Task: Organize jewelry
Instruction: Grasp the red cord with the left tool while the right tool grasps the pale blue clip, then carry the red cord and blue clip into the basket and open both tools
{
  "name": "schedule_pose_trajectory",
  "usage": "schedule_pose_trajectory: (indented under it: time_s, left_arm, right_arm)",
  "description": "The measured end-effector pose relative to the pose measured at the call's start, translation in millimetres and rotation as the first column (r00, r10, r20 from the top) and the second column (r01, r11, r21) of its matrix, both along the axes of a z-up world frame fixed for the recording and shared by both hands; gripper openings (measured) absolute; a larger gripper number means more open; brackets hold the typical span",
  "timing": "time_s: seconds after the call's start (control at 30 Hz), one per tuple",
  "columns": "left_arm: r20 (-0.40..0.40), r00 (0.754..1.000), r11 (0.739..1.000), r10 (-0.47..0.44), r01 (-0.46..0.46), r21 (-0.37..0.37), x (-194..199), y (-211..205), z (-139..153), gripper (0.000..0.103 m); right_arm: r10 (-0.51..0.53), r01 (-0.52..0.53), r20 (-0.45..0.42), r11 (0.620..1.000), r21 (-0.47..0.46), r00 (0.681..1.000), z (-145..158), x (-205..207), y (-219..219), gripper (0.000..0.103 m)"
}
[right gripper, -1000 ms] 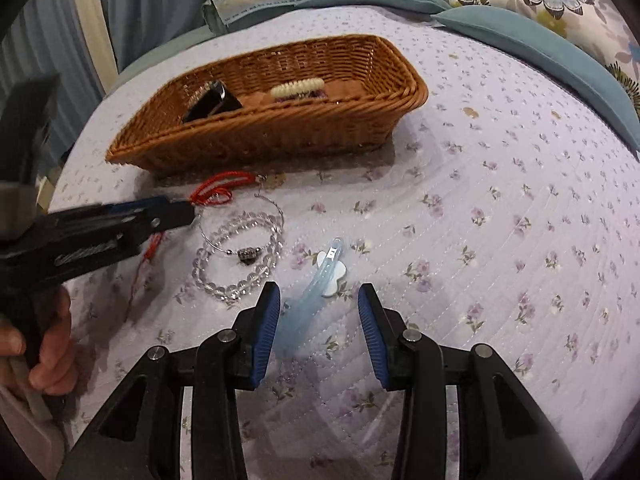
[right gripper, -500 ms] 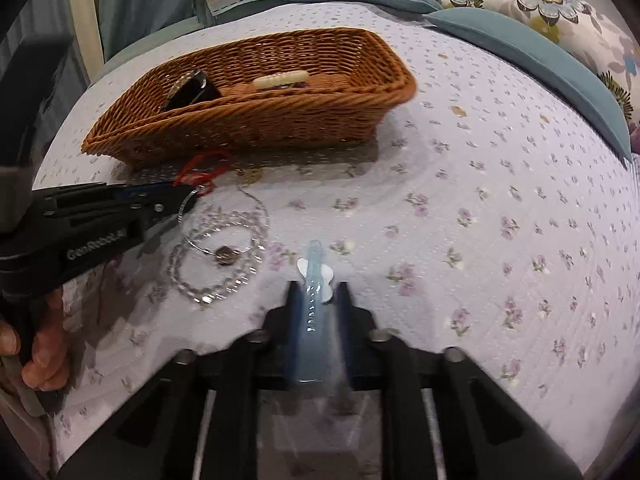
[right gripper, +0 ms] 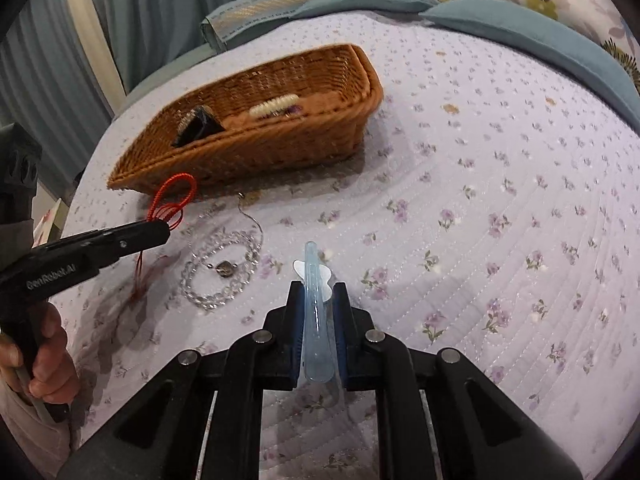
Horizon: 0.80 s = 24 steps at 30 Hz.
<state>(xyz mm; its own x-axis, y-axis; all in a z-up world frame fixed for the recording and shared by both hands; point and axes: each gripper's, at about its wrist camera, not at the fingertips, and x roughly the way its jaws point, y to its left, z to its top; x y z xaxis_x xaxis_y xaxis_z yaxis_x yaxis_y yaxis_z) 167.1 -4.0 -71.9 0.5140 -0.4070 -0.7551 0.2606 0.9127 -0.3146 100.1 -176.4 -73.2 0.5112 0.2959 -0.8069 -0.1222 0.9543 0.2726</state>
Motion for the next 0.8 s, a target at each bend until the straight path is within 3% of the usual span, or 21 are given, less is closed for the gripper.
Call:
schedule_pose_trajectory:
  time_s: [0.13,0.37,0.63,0.8]
  left_arm:
    - [0.031,1.000,0.998,0.007,-0.006,-0.055,-7,6,15,0.006]
    - [0.116,0.993,0.996,0.034,-0.025,-0.083,-10,6,50,0.006]
    - [0.168,0.973,0.987,0.157,-0.148,-0.064,24,26,90,0.006]
    - [0.185,0.963,0.979,0.195,-0.181,-0.091,64,42,104,0.006]
  right_arm:
    - [0.013,-0.014,0.041,1.000,0.012,0.999,11,-3,5,0.015]
    - [0.028,-0.030,0.144,1.000,0.010,0.989,51,1,16,0.015]
    - [0.026,-0.035,0.226,0.999,0.035,0.974,96,73,22,0.015]
    - [0.042,-0.060,0.173,0.993,0.097,0.984,89,137,38,0.015]
